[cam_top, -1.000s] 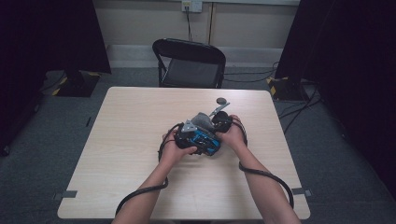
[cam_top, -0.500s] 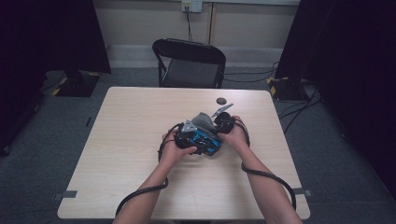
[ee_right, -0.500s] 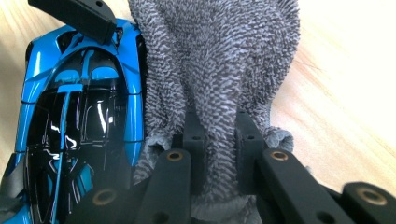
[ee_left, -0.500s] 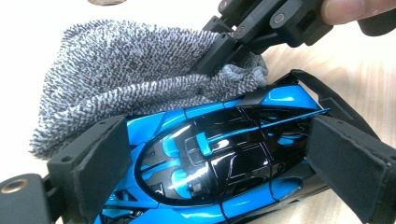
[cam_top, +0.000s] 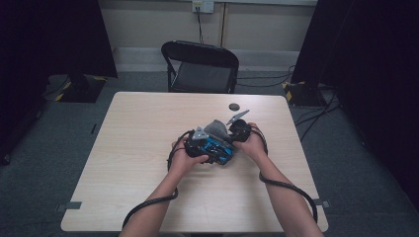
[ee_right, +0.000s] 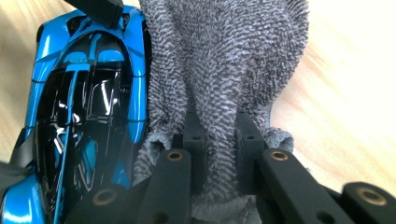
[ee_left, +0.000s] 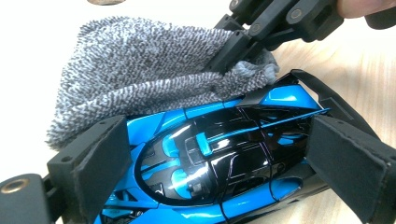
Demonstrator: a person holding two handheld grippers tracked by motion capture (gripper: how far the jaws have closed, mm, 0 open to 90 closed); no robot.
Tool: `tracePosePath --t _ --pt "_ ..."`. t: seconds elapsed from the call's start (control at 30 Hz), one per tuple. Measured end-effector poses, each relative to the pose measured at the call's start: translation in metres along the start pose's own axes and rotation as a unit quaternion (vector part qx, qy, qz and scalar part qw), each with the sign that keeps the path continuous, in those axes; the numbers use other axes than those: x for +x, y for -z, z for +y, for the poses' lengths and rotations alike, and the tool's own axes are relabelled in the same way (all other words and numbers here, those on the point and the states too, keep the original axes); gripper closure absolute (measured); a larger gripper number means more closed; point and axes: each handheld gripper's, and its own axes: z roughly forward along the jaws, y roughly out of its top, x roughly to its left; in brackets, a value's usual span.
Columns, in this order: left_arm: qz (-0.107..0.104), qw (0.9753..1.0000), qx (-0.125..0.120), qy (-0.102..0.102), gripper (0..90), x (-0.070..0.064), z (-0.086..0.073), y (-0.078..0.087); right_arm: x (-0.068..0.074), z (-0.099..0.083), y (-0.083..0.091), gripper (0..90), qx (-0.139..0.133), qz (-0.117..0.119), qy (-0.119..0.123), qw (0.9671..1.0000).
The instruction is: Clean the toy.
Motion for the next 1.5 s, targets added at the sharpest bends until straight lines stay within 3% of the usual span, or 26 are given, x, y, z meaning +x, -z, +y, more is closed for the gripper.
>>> tracePosePath --t 0.47,1.07,1.5 --pt "-0.002 1.0000 0.001 0.000 6.3 0.000 0.001 0.000 -0.004 -0.012 0.010 79.4 0.003 0.015 0.002 0.9999" --pt "-0.002 1.0000 0.006 0.001 6.3 0.000 0.002 -0.001 -0.007 -0.040 0.032 79.4 0.011 0.025 0.000 0.9996" --pt "-0.002 1.0000 0.007 0.001 6.3 0.000 0.002 0.000 -0.002 -0.057 0.045 79.4 0.010 0.032 0.004 0.9994"
